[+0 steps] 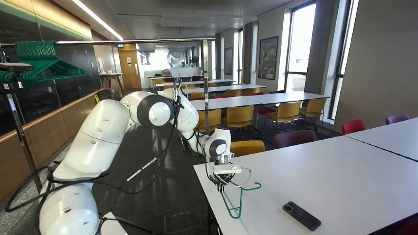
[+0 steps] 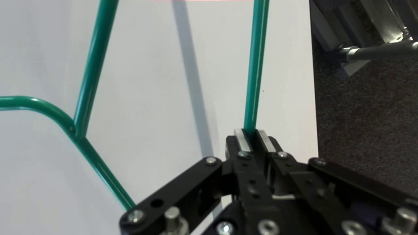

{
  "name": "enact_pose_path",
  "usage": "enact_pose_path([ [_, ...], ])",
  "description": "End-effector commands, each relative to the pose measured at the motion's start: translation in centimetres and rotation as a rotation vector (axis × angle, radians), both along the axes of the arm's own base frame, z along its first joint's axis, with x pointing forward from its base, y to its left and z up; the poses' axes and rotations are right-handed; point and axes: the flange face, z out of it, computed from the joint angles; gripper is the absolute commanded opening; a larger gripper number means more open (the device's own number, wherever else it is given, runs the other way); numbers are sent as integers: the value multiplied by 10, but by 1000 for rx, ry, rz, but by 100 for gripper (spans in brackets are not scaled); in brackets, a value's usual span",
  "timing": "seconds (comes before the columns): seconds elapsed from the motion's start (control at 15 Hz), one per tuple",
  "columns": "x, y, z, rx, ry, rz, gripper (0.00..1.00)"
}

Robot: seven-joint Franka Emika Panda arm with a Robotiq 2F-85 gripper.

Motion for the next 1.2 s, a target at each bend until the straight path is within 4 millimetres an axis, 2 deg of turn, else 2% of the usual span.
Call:
enact_pose_path([
  [0.0,6,1,-6,-40,21,-4,3],
  [0.33,8,5,-7,-49,17,2,3],
  [0.4,9,6,-6,-57,14,6,36],
  [0.47,9,8,-4,-55,10,7,37],
  [0.53,10,10,-2,-53,7,5,43],
  [0.73,10,15,8,-36,-11,4,64],
  [0.8,9,20,16,-20,-24,5,72],
  [1.0,-1,45,57,7,-88,48,94],
  [1.13,-9,66,92,17,-142,64,100],
])
